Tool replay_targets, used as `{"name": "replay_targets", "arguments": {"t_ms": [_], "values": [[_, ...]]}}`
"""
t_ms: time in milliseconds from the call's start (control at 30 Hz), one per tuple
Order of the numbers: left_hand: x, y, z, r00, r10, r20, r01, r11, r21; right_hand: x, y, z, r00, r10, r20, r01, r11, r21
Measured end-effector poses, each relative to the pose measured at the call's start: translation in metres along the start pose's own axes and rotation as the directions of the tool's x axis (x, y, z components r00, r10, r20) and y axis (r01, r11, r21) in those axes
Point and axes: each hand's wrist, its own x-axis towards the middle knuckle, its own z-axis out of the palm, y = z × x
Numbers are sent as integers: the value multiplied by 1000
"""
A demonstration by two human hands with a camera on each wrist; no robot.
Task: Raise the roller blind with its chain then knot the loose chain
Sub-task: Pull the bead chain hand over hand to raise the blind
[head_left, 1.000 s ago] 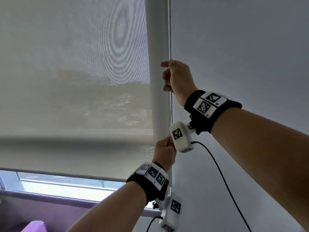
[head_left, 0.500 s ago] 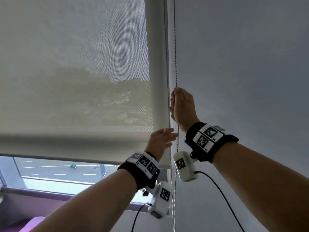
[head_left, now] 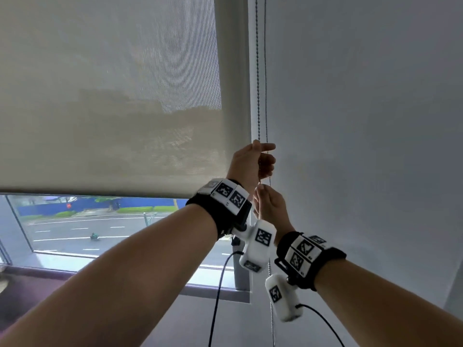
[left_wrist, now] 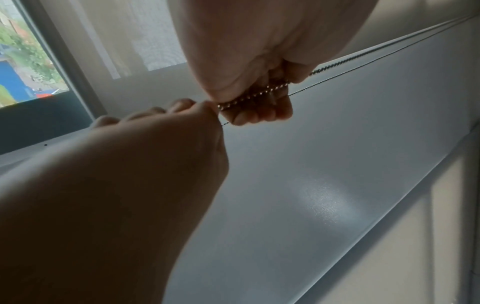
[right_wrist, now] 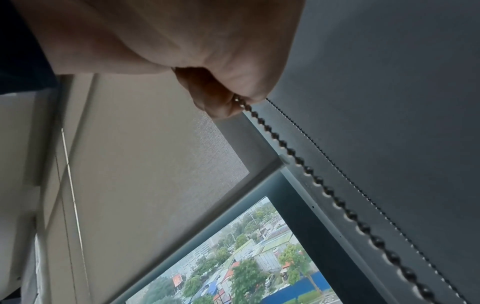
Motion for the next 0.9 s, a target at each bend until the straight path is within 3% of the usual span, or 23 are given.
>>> {"name": "replay_targets", "arguments": {"t_ms": [133, 267, 433, 600, 767, 900], "values": [[-6, -1, 4, 998, 16, -57, -13, 999, 53, -2, 2, -2, 998, -52, 39, 53, 998, -21], [-9, -1, 3, 994, 16, -105, -7, 996, 88, -2, -15, -8, 993, -18, 118, 20, 1000, -20], [-12, -3, 4, 992, 29, -125, -17, 995, 93, 22, -56, -13, 987, -154, 57, 153, 988, 19], [-24, -14, 3, 990, -2, -140, 11, 998, 67, 55, -118, -10, 974, -217, 62, 222, 971, -95], [-38, -49, 1, 980, -95, -175, 117, 986, 116, 77, -163, 6, 972, -213, 95, 217, 976, -31], [-57, -76, -5, 982, -125, -141, 139, 986, 97, 82, -167, 18, 973, -230, 12, 230, 971, -61]]}}
